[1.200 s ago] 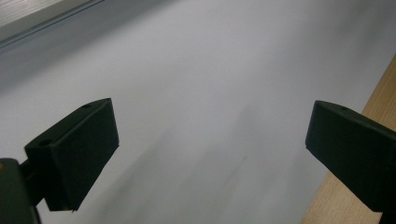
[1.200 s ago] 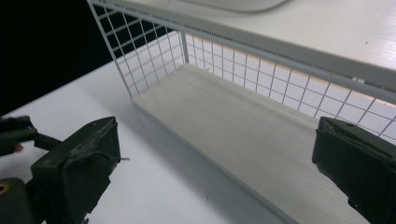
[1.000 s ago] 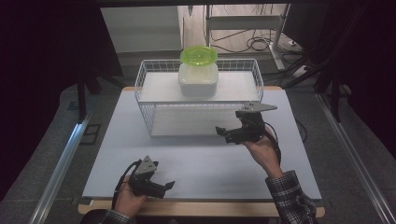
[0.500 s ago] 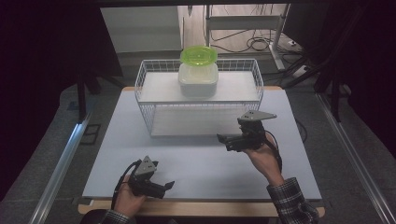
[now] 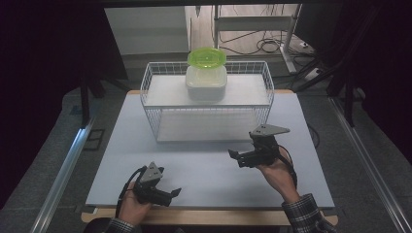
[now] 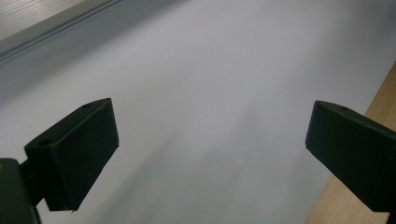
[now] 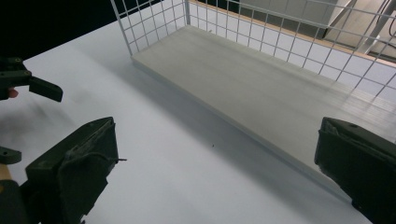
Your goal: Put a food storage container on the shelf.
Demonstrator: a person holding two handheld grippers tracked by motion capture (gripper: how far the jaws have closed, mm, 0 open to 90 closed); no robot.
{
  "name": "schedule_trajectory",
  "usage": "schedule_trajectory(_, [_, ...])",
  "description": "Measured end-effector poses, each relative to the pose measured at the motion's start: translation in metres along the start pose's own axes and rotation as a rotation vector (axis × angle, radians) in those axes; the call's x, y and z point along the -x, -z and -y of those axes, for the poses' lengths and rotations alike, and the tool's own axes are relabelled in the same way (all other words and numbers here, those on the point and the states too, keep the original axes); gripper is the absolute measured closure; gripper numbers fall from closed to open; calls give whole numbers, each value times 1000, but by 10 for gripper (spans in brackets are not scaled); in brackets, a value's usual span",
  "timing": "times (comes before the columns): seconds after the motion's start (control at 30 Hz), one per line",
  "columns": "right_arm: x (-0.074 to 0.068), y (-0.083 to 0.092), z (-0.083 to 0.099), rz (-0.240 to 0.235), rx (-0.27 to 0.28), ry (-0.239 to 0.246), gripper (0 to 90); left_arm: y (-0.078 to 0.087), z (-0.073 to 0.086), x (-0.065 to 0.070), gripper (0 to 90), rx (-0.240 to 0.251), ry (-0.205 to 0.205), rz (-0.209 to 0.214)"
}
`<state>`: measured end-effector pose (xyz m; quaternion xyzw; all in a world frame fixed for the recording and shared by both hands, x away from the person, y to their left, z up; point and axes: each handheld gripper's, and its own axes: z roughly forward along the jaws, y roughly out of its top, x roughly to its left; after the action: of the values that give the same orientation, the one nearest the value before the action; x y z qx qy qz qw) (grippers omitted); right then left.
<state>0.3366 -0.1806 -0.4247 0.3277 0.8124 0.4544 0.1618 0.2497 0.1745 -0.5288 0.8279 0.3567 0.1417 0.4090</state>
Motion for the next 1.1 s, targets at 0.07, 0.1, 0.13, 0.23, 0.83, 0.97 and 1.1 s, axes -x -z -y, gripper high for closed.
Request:
schedule_trajectory(0.07, [0, 2, 2, -2, -1, -2, 0, 0, 0, 0, 22, -1, 1, -1])
schedule_trajectory(0.1, [0, 3, 4, -3, -1, -3, 0, 0, 0, -1, 22, -1, 1, -1])
schedule_trajectory(0.13, [0, 3, 5, -2, -3, -4, 0, 0, 0, -1, 22, -1, 1, -2])
schedule_trajectory(0.23, [1, 5, 11, 1, -9, -6, 0, 0, 0, -1, 23, -2, 2, -2])
schedule_trajectory(0.83, [8, 10, 43, 32, -34, -30, 0, 0, 1, -1, 23, -6, 3, -5])
schedule_trajectory(0.97, [10, 10, 52, 46, -47, -30, 0, 0, 1, -1, 23, -6, 4, -6])
schedule_trajectory(1.1, [12, 10, 59, 56, -59, -36, 0, -1, 1, -1, 23, -8, 1, -6])
